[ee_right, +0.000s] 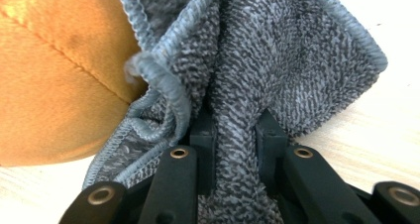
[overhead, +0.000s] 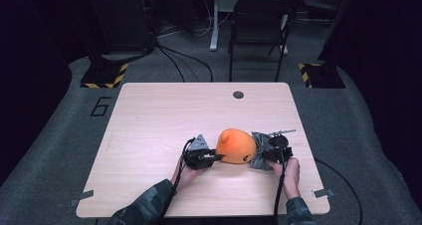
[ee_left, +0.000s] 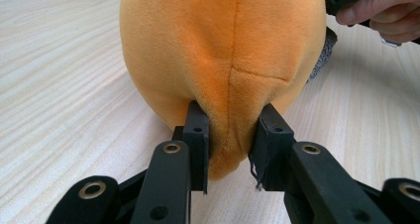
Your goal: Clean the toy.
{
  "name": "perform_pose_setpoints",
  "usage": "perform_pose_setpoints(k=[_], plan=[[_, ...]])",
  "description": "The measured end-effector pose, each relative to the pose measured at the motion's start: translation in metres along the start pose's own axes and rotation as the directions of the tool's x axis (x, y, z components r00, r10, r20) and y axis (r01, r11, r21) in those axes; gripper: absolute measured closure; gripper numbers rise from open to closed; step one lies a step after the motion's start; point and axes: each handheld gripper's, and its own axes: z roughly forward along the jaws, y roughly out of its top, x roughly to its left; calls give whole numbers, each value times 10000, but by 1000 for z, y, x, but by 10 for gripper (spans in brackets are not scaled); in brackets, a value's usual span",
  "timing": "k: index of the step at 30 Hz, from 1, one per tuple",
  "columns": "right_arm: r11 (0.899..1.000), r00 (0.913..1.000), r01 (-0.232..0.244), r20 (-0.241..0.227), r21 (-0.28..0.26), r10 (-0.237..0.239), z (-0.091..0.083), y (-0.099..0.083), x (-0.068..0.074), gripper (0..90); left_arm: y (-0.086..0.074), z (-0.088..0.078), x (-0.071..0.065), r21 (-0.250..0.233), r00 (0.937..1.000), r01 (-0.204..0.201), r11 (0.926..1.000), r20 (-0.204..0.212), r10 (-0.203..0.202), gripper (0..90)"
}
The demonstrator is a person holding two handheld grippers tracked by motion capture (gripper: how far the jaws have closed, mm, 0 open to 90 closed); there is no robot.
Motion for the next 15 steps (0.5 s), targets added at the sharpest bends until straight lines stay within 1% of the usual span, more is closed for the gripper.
perform_pose_setpoints(k=[1,2,3,4,5,6,8,10,11,12,14,15], plan=[[9999,9999,103,83,5,-103,-1,1,0,757,0,0,0,-25,10000,3,10000,-32,-3,715],[10000,9999,85,144,-9,-85,-4,1,0,759,0,0,0,-12,10000,-56,10000,-37,56,715],[9998,9998,58,186,-170,-54,-8,2,-1,760,0,0,0,-5,9999,-91,10000,-50,91,715],[9994,9997,3,237,-358,6,-14,3,-3,761,0,0,-1,-34,10000,-28,10000,-46,28,714],[9985,9995,-185,247,-509,198,-22,5,-2,762,0,0,-1,-81,10000,-8,10000,-69,7,713],[9962,9997,19,263,-874,4,-31,8,-2,762,0,0,0,-66,9999,-64,10000,-92,64,713],[9874,9998,165,135,-1575,-145,-51,13,4,762,0,0,0,-67,10000,12,10000,-68,-12,712],[9725,9989,442,-32,-2287,-462,-70,18,14,763,0,0,0,-62,10000,-7,10000,-64,7,712],[9671,9986,476,-93,-2499,-516,-76,20,19,764,0,0,0,-70,10000,-9,10000,-84,9,711],[9575,9971,670,-171,-2804,-747,-82,22,28,764,0,0,0,-70,9999,-44,10000,-103,43,711],[9493,9936,1001,-194,-2980,-1109,-84,24,41,764,-1,0,0,-73,9999,-27,10000,-100,27,710],[9503,9923,1102,-223,-2911,-1219,-81,24,46,764,-1,0,0,-57,10000,-34,10000,-64,34,710]])
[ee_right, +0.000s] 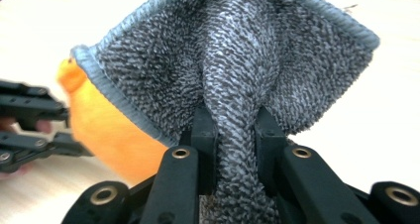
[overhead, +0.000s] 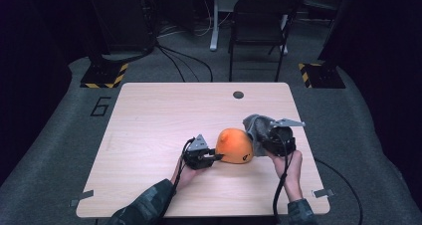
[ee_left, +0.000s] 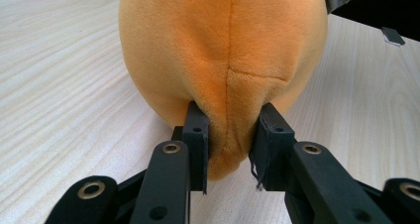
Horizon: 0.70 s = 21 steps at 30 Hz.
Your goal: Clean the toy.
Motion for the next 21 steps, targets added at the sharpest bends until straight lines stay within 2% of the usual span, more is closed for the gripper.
perform_pose_setpoints(k=[2,4,5,9,10,13,15,18,21], plan=[[9992,9997,233,-76,337,-230,13,-3,7,768,0,0,0,24,10000,-96,10000,-10,96,707],[9973,9989,445,131,590,-453,23,-7,8,774,0,0,-1,33,9999,-158,9999,-41,159,704],[9969,9993,314,187,719,-328,27,-9,9,776,0,0,0,23,9999,-139,9999,-9,139,701],[9955,9985,378,365,865,-411,31,-13,6,779,1,1,-2,-30,9997,-249,9997,-20,249,670],[9956,9984,374,385,862,-408,31,-14,6,779,2,1,-2,16,9995,-302,9995,12,302,643],[9949,9978,390,507,930,-438,33,-15,5,779,3,0,-1,78,9991,-401,9992,132,400,487],[9948,9974,385,570,944,-440,34,-16,4,779,3,-2,0,116,9993,-302,9995,208,299,399],[9950,9979,272,562,957,-327,34,-17,3,779,2,-3,3,136,9997,-225,9997,142,223,340],[9949,9976,296,599,968,-355,34,-17,2,779,-1,0,6,390,9998,-166,9991,123,161,321]])
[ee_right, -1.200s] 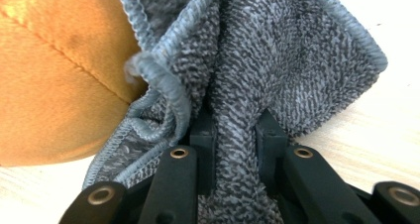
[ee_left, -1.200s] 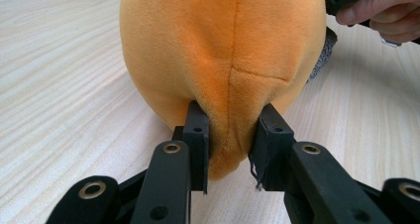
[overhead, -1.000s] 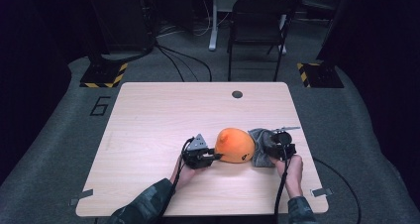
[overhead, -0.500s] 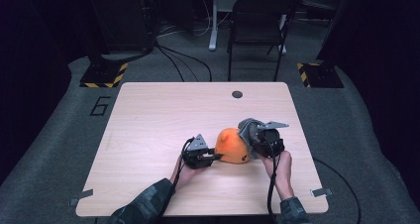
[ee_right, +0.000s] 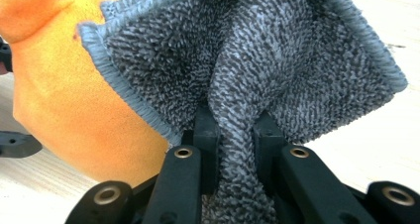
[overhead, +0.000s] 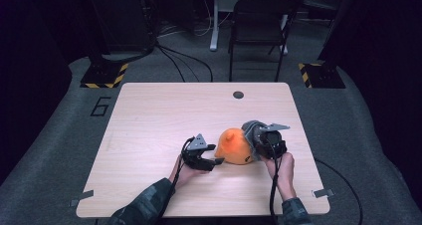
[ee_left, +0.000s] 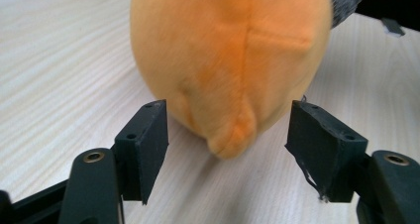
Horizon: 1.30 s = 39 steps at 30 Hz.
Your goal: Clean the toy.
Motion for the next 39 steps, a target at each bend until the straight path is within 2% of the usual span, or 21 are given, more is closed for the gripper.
perform_pose_setpoints(k=[2,6,8,11,13,16,21,24,28,31,35,36,39], plan=[[10000,10000,22,-12,-25,-22,0,0,-1,779,-1,2,1,204,9999,-91,9998,-83,93,316],[10000,10000,-6,-5,-27,6,1,-1,-2,779,-1,1,-1,171,9998,-202,9996,-40,203,307],[10000,10000,-41,-1,-19,41,1,-1,-2,779,-1,0,-1,1,9997,-256,9997,-28,256,346],[10000,10000,-78,0,-5,78,1,-1,-2,779,-1,-1,-2,-62,10000,-71,10000,33,71,382],[10000,10000,-85,14,-12,85,1,-1,-2,779,0,-1,-3,-109,9999,-148,9998,-44,148,391],[10000,10000,-33,-6,-26,33,1,-1,-2,779,0,1,-5,-195,10000,-66,9998,-51,65,453],[9997,9999,-93,-127,-237,90,0,-2,-4,777,1,4,-7,-147,9995,-143,9998,-298,139,651],[9969,9991,-395,-202,-677,382,-12,0,-14,774,1,3,-8,-230,9989,-293,9993,-361,284,711],[9908,9939,-1000,375,-912,1037,-33,-6,-43,773,-1,3,-8,-322,9983,-436,9985,-402,423,738],[9888,9853,-1352,966,-635,1409,-38,-20,-64,771,-1,3,-9,-410,9982,-487,9980,-364,472,746],[9884,9784,-1499,1474,248,1447,-24,-39,-74,770,-1,3,-9,-376,9977,-600,9975,-342,587,758],[9874,9793,-1501,1447,493,1416,-17,-42,-77,769,-1,3,-9,-390,9974,-615,9973,-393,600,762],[9838,9786,-1604,1429,797,1480,-7,-45,-78,767,-1,3,-9,-375,9972,-626,9973,-434,609,770]])
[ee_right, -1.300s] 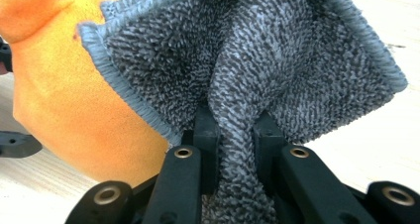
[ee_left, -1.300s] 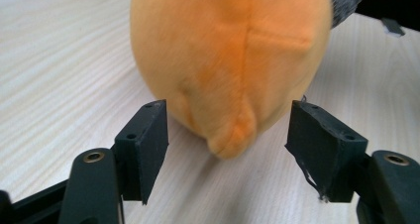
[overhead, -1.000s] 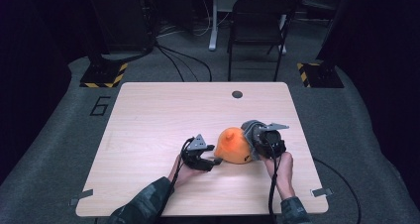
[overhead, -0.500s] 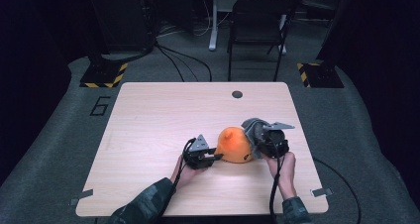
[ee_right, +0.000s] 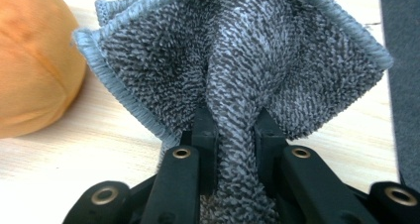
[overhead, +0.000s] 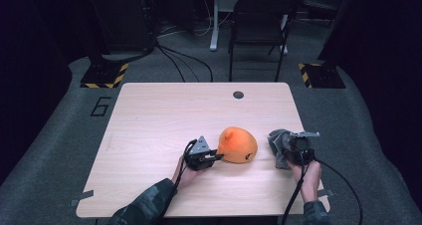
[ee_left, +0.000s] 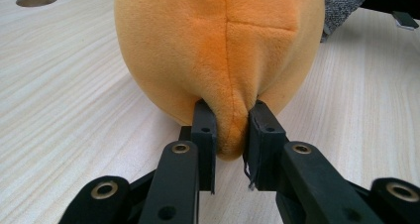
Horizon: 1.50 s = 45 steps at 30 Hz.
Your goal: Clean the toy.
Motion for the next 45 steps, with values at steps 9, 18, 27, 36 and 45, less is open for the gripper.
perform_pose_setpoints(k=[9,18,27,36,45], plan=[[9999,9999,-138,-42,23,138,5,-1,-5,764,0,0,-1,-31,9999,-110,9999,-35,110,782],[9994,9995,-289,-91,168,291,5,-1,-6,761,12,-7,-5,-871,9998,-168,9961,31,171,806],[9988,9990,-443,-54,188,444,5,-3,-10,761,66,-51,-14,-1396,9967,-805,9869,-46,807,809],[9993,9993,-358,-58,114,358,6,-1,-8,761,101,-77,-15,30,9895,-1419,9899,-275,1419,803],[9994,9992,-234,-338,-239,225,-8,8,1,762,102,-63,-9,1472,9928,-1200,9818,122,1195,796]])
